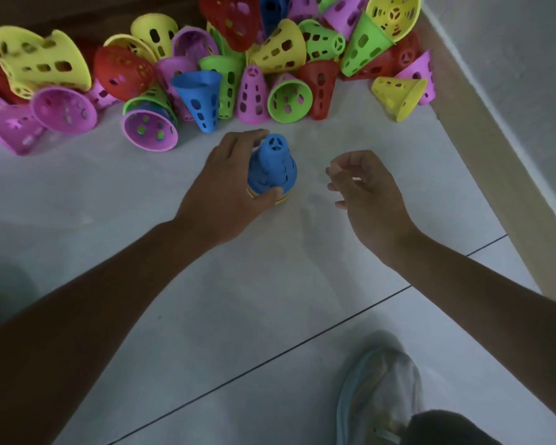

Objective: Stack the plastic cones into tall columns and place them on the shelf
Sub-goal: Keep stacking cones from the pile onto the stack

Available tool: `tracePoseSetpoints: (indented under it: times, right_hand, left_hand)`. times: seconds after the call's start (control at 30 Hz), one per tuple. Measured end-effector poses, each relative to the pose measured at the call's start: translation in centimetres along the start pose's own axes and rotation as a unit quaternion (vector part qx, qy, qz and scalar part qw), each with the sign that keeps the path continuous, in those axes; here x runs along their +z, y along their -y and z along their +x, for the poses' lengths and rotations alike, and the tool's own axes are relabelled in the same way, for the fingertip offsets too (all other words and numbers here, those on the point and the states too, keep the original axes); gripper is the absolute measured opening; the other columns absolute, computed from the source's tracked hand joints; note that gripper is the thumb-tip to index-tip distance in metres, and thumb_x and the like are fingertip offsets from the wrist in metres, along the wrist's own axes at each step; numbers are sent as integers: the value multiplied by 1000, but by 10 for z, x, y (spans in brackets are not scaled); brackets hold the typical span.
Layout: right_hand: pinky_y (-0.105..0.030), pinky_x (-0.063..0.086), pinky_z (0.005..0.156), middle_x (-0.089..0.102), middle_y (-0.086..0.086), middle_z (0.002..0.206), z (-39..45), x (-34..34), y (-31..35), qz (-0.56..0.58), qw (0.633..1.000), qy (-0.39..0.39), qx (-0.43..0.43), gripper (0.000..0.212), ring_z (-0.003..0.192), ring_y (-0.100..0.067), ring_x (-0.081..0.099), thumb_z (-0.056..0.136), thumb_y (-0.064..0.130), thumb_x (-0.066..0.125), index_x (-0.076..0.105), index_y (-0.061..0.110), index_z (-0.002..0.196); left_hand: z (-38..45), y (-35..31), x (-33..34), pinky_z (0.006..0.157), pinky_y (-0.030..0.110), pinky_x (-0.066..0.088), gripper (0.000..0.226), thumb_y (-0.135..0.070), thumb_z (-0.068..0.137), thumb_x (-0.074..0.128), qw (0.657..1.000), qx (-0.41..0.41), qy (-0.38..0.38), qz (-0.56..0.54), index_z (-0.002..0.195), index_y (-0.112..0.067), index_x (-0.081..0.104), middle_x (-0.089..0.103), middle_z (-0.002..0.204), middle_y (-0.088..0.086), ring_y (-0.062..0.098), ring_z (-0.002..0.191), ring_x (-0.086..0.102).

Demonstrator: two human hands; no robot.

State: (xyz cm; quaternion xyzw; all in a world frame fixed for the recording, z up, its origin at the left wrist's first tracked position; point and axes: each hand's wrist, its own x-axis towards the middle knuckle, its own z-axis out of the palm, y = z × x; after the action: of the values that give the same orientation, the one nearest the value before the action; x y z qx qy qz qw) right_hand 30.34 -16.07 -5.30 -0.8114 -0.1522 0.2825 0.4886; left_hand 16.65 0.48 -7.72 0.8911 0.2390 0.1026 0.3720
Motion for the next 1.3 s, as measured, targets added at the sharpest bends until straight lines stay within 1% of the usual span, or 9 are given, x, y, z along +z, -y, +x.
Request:
tracePoseSetpoints:
  times: [0.2,0.3,0.47,0.6,0.77,0.97,1.07,1.23,1.3]
  right_hand:
    - [-17,48,78,66,11,108,-4,-5,20,-46,997,17,-61,11,86,1,62,98,25,62,61,21,108]
    - [-6,43,73,65,13,110,-13,-13,34,-84,992,27,-88,10,91,7,61,99,23,61,60,22,109]
    - [-8,44,72,60,18,117,-30,-37,75,-158,979,60,-114,17,99,10,57,99,25,60,58,26,116]
    - [-8,40,69,60,22,115,-39,-53,121,-203,968,69,-128,16,98,5,60,98,26,62,58,29,113]
    - [-14,44,79,63,9,115,-57,-65,189,-248,954,52,-160,17,93,-10,65,97,24,65,59,25,113]
    - [-5,37,68,61,6,112,-64,-79,228,-302,939,44,-160,20,87,2,57,99,25,62,56,25,118]
    - [-4,38,69,60,7,112,-53,-84,214,-317,932,50,-168,23,92,-1,58,99,25,62,55,25,120]
    - [-13,42,75,61,13,109,-26,-106,176,-303,937,42,-167,21,97,-9,62,98,27,64,56,29,118]
    - [-12,41,73,60,17,106,-15,-116,167,-308,937,44,-161,20,98,-8,62,98,26,63,55,31,116]
  left_hand:
    - [-4,7,-45,94,22,41,60,-63,89,51,1000,8,3,18,135,-25,54,53,128,-11,3,114,51]
    - [-1,8,-70,91,25,46,50,-61,90,51,999,7,12,37,126,-26,60,62,116,-14,1,107,55]
    - [11,-5,-109,89,30,50,36,-52,92,59,998,32,4,60,116,-26,66,67,106,-15,6,101,60]
    - [16,-27,-137,81,38,56,22,-24,93,68,998,31,-5,52,113,-15,68,72,103,-2,14,92,65]
    - [7,-59,-172,74,39,58,19,-23,94,66,998,29,2,48,112,-17,67,71,102,-2,15,86,65]
    - [2,-74,-200,72,33,56,13,-23,94,67,998,36,8,55,106,-19,67,71,97,-7,11,85,66]
    - [8,-65,-190,77,34,57,20,-21,94,69,998,17,18,57,113,-17,66,70,102,-5,12,92,66]
    - [32,-48,-158,72,20,48,50,-23,88,76,998,-27,35,52,133,-24,54,63,119,-7,10,101,62]
    - [45,-46,-146,73,22,48,52,-23,86,78,998,-29,31,49,133,-22,54,63,121,-5,11,102,61]
